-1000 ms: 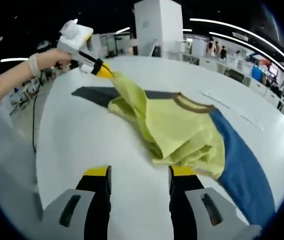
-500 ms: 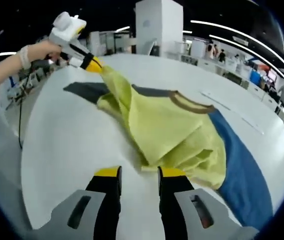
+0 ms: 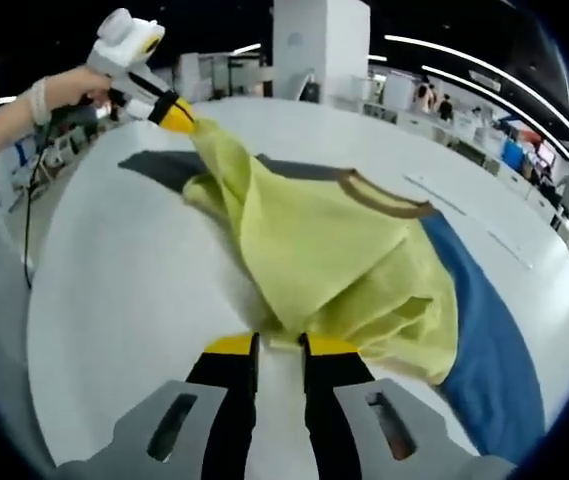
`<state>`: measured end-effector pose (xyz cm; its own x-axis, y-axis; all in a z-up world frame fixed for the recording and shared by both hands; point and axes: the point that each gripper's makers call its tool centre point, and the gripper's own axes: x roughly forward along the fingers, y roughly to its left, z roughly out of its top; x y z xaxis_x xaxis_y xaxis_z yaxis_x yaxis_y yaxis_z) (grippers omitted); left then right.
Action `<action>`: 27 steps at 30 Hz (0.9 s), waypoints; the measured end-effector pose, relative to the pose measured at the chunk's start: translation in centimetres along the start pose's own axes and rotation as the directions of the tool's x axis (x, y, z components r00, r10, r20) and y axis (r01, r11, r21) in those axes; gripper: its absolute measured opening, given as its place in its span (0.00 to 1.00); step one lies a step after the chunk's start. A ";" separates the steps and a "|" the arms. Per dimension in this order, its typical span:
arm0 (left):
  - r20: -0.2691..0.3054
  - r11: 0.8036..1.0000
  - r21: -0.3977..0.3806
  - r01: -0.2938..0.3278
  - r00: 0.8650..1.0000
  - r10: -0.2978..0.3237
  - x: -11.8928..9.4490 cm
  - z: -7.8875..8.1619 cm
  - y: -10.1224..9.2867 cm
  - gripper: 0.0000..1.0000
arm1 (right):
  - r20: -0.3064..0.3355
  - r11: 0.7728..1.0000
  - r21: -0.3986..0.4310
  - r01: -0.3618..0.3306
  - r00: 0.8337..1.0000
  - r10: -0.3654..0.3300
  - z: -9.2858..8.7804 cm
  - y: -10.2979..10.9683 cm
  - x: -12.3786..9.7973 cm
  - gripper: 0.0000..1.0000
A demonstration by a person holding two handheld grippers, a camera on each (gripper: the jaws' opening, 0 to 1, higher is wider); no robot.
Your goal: Fold the garment on the visible template until the final outline fits inside the template.
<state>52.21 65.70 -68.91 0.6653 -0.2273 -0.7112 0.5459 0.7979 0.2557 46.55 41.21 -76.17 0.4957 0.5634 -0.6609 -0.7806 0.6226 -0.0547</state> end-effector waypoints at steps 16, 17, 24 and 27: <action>-0.014 1.000 -0.002 0.009 1.000 -0.009 -0.3 -0.6 -0.1 0.00 | -0.015 1.000 -0.018 0.022 1.000 -0.023 -0.4 -0.8 -0.3 0.12; -0.014 1.000 -0.002 0.010 1.000 -0.010 -0.3 -0.7 -0.2 0.00 | -0.016 1.000 -0.020 0.023 1.000 -0.023 -0.4 -0.7 -0.3 0.12; -0.016 1.000 -0.004 0.013 1.000 -0.013 -0.5 -0.9 -0.2 0.00 | -0.018 0.999 0.012 0.036 0.999 -0.036 -0.4 -1.1 -0.3 0.08; -0.019 1.000 -0.005 0.016 1.000 -0.016 -0.6 -1.1 -0.4 0.00 | -0.017 0.998 0.050 0.037 0.999 -0.036 -0.5 -1.4 -0.4 0.07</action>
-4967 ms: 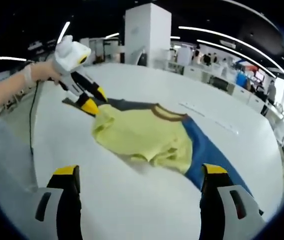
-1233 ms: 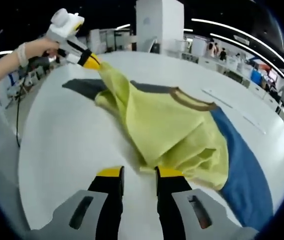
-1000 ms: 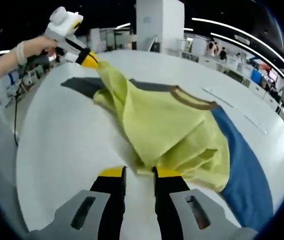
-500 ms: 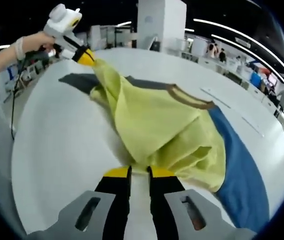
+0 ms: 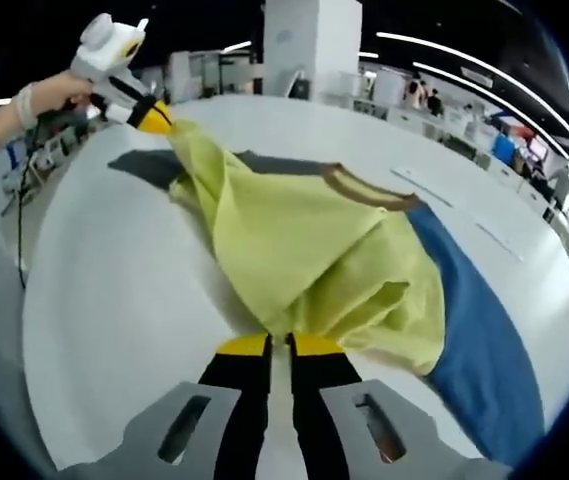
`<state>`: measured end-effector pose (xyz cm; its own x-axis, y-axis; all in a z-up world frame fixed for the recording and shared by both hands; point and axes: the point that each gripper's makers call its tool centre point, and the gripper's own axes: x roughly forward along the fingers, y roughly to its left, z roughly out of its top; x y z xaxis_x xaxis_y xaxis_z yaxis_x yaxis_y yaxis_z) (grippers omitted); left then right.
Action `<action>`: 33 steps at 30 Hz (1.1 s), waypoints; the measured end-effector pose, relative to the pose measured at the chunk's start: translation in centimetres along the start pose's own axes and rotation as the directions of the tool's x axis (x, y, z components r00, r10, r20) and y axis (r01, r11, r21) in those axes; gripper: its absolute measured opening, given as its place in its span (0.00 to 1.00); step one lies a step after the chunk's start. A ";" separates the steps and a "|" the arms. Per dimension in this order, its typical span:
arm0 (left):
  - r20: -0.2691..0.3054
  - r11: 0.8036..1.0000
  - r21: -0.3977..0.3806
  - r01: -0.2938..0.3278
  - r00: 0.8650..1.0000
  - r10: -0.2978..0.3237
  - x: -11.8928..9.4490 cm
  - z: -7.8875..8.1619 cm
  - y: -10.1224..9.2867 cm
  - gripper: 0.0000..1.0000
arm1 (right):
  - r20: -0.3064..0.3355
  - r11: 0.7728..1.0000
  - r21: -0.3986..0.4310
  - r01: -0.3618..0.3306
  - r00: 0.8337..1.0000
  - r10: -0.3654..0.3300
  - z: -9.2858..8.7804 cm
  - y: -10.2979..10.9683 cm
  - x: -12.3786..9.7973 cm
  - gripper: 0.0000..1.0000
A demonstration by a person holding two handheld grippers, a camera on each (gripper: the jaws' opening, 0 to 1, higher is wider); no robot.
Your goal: Fold the garment on the visible template until the final outline fits inside the template.
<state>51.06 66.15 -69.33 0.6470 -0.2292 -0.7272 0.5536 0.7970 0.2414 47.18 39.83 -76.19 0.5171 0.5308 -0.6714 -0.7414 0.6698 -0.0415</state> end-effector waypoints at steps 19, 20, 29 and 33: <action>0.006 1.000 -0.005 -0.004 1.000 0.004 -1.2 -0.6 -0.5 0.00 | 0.009 0.998 0.040 0.049 0.999 -0.050 -0.4 -1.7 -2.3 0.06; 0.005 1.000 -0.005 -0.005 1.000 0.005 -1.3 -0.7 -0.5 0.00 | 0.010 0.998 0.042 0.053 0.999 -0.053 -0.4 -1.9 -2.5 0.06; -0.005 1.000 -0.020 -0.010 1.000 0.010 -2.0 -1.7 -0.5 0.00 | 0.004 0.996 0.060 0.067 0.998 -0.067 -1.1 -2.6 -3.7 0.06; -0.013 1.000 -0.022 -0.008 1.000 0.007 -2.3 -2.2 -0.7 0.00 | 0.000 0.995 0.062 0.077 0.997 -0.077 -1.5 -3.0 -4.1 0.06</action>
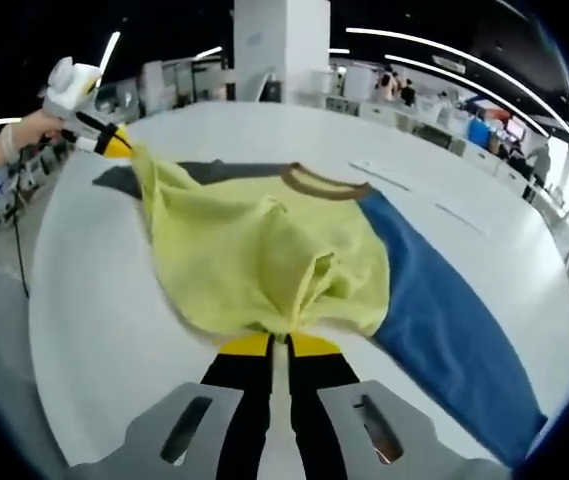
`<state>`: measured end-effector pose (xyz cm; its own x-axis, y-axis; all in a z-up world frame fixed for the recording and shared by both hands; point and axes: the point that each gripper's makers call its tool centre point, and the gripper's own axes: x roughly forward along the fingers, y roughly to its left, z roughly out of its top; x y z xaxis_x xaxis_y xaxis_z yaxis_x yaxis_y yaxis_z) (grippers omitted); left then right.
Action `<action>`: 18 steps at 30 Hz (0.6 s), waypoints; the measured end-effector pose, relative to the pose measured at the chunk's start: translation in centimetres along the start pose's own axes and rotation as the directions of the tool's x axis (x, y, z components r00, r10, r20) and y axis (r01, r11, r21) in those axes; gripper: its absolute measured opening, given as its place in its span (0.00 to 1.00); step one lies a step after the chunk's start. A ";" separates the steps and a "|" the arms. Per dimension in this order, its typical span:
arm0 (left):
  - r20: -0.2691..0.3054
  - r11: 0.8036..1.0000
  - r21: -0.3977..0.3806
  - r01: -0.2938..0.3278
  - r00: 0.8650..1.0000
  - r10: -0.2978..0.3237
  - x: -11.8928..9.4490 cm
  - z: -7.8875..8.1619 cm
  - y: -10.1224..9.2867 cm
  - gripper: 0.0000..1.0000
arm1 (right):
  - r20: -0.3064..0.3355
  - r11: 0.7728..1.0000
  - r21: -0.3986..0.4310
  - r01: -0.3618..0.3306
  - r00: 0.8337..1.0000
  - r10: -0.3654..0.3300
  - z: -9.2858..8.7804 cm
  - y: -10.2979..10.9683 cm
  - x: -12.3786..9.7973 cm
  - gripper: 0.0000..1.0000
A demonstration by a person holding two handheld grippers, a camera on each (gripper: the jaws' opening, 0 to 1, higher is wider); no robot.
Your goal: Fold the garment on the visible template until the final outline fits inside the template.
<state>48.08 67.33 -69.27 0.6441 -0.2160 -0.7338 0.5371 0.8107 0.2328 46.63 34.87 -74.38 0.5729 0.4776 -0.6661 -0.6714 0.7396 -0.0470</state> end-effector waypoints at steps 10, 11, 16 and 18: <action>-0.009 1.000 -0.018 0.005 1.000 -0.005 -0.2 -1.2 -0.8 0.00 | -0.011 0.999 0.026 0.021 1.000 -0.021 -1.4 -0.9 -1.2 0.05; -0.012 1.000 -0.020 0.007 1.000 -0.007 -0.3 -1.3 -0.8 0.00 | -0.011 0.999 0.027 0.024 1.000 -0.024 -1.5 -0.9 -1.4 0.05; -0.008 1.000 -0.026 0.003 1.000 -0.004 -0.6 -1.5 -0.8 0.00 | 0.000 0.999 0.033 0.037 0.999 -0.037 -1.3 -1.2 -2.3 0.05; -0.009 1.000 -0.029 0.006 1.000 -0.007 -0.7 -1.5 -0.8 0.00 | 0.004 0.999 0.034 0.040 0.999 -0.040 -1.3 -1.3 -2.6 0.05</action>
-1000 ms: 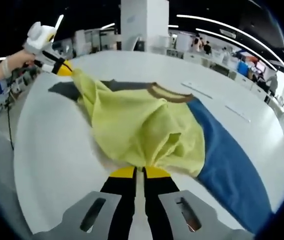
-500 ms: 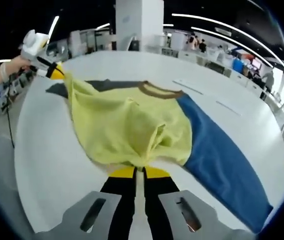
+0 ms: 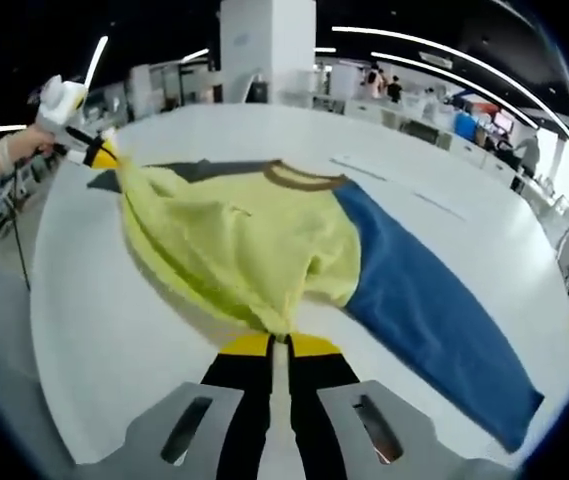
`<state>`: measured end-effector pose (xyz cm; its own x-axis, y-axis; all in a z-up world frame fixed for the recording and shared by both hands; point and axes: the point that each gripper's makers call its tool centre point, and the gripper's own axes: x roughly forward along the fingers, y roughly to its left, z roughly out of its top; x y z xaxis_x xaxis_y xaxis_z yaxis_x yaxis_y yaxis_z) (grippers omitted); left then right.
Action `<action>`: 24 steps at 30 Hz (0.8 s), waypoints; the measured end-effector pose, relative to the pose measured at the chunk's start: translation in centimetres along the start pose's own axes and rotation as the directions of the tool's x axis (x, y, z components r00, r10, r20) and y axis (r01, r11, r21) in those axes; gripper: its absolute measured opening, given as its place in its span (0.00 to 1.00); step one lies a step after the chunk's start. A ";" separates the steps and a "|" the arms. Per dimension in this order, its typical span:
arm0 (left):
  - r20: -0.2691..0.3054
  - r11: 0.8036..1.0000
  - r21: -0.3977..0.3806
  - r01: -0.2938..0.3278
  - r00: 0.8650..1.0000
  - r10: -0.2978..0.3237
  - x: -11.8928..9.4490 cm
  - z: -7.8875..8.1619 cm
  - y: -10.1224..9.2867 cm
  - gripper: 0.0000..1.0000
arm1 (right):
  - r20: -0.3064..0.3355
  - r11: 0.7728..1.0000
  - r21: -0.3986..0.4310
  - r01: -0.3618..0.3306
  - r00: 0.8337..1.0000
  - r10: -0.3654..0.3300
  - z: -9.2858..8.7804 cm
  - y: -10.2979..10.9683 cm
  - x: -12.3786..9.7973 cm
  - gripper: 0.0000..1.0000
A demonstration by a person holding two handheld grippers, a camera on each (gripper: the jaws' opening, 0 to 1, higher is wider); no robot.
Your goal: Fold the garment on the visible template until the final outline fits inside the template.
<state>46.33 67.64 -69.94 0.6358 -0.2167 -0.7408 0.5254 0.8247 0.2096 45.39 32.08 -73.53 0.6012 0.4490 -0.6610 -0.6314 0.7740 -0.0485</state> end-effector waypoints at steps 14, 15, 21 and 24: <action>-0.010 0.999 -0.023 0.035 0.999 -0.036 -1.0 -2.0 -1.6 0.00 | -0.010 1.000 -0.005 -0.013 1.000 0.013 -1.3 1.1 -1.6 0.05; -0.011 0.999 -0.023 0.040 0.999 -0.040 -1.0 -2.2 -1.8 0.00 | -0.015 1.000 -0.007 -0.013 1.000 0.013 -1.5 1.1 -1.7 0.05; -0.028 0.998 -0.013 0.059 0.998 -0.060 -1.1 -3.1 -2.8 0.00 | -0.023 1.000 -0.010 -0.020 1.000 0.020 -2.0 1.5 -2.5 0.05; -0.032 0.998 -0.015 0.067 0.997 -0.068 -1.2 -3.5 -3.1 0.00 | -0.028 1.000 -0.014 -0.026 0.999 0.025 -2.2 1.7 -2.8 0.05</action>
<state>41.97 67.22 -71.91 0.5807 -0.2554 -0.7730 0.5584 0.8159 0.1498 41.50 31.14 -73.40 0.5709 0.4557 -0.6829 -0.6536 0.7556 -0.0422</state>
